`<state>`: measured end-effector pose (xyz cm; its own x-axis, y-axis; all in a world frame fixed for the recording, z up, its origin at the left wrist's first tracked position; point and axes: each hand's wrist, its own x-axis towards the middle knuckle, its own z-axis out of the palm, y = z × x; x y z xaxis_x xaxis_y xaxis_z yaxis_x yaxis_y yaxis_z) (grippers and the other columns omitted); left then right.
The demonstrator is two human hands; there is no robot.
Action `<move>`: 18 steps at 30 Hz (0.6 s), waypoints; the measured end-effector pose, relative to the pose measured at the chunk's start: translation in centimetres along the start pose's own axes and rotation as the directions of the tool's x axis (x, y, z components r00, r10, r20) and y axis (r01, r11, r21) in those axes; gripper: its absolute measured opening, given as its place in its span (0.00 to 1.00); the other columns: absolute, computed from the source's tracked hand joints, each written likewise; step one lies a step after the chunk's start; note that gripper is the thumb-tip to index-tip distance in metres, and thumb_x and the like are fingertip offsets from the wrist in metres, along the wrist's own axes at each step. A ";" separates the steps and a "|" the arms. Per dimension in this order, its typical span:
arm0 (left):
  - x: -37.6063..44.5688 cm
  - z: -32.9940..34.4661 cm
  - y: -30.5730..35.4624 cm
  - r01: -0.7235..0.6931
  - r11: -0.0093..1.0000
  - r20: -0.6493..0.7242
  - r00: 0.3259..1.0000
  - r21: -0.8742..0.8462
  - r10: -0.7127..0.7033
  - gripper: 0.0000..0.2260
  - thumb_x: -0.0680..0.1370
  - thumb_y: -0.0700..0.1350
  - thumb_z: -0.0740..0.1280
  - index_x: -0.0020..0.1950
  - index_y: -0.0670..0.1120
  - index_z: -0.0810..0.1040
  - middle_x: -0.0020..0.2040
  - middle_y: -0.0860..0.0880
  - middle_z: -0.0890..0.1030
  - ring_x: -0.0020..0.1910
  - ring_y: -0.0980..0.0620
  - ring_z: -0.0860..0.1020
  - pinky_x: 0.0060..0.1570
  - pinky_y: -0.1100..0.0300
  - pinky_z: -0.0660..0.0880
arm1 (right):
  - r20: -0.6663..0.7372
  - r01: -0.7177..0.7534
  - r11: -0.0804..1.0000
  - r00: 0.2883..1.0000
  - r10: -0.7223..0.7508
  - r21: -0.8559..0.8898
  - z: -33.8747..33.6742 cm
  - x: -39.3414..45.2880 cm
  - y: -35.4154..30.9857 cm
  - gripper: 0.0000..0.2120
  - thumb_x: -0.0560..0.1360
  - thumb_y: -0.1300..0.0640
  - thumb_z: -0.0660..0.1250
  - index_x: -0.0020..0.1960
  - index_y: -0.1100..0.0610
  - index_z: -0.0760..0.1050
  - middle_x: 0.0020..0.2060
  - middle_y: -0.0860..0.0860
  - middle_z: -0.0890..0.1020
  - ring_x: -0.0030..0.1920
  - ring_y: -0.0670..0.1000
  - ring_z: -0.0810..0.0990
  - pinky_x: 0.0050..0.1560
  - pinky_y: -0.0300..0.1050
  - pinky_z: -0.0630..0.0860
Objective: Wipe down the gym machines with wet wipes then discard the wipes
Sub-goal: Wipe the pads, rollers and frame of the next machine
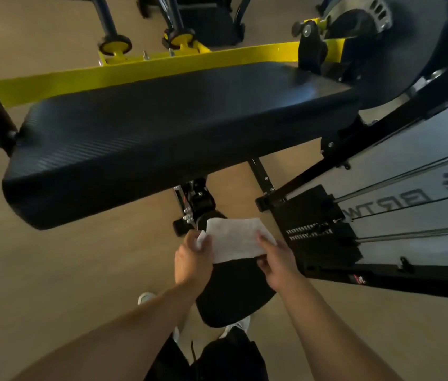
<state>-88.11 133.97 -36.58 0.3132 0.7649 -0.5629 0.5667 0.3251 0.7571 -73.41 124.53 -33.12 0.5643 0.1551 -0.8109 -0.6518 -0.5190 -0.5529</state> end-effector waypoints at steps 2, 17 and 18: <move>0.6 0.7 -1.5 0.039 0.999 -0.012 0.999 0.011 -0.039 0.13 0.82 0.56 0.61 0.63 0.52 0.75 0.47 0.47 0.83 0.43 0.46 0.83 0.35 0.57 0.77 | 0.039 -0.002 0.993 0.999 0.007 -0.117 -0.3 1.8 0.3 0.13 0.75 0.47 0.75 0.56 0.50 0.80 0.53 0.53 0.84 0.55 0.55 0.82 0.61 0.54 0.79; 1.9 13.3 -9.2 0.266 0.950 -0.278 0.912 -0.161 -0.302 0.12 0.77 0.61 0.68 0.56 0.56 0.78 0.46 0.52 0.82 0.45 0.48 0.82 0.48 0.48 0.80 | 0.672 0.703 0.303 0.709 -0.216 -0.644 0.3 17.0 1.4 0.12 0.77 0.44 0.71 0.49 0.54 0.79 0.45 0.49 0.80 0.44 0.50 0.79 0.42 0.46 0.75; 1.6 14.0 -9.7 0.292 0.945 -0.291 0.900 -0.147 -0.324 0.13 0.78 0.59 0.68 0.59 0.55 0.77 0.50 0.53 0.82 0.48 0.49 0.81 0.50 0.51 0.78 | 0.742 0.740 0.161 0.667 -0.057 -0.653 0.5 17.1 2.0 0.17 0.78 0.43 0.70 0.59 0.54 0.80 0.53 0.50 0.81 0.52 0.50 0.80 0.49 0.47 0.77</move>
<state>-82.50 124.25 -49.46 -0.1239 0.7451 -0.6553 0.5146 0.6129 0.5996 -65.32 126.54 -48.22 0.0378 0.7573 -0.6519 0.6433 -0.5177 -0.5641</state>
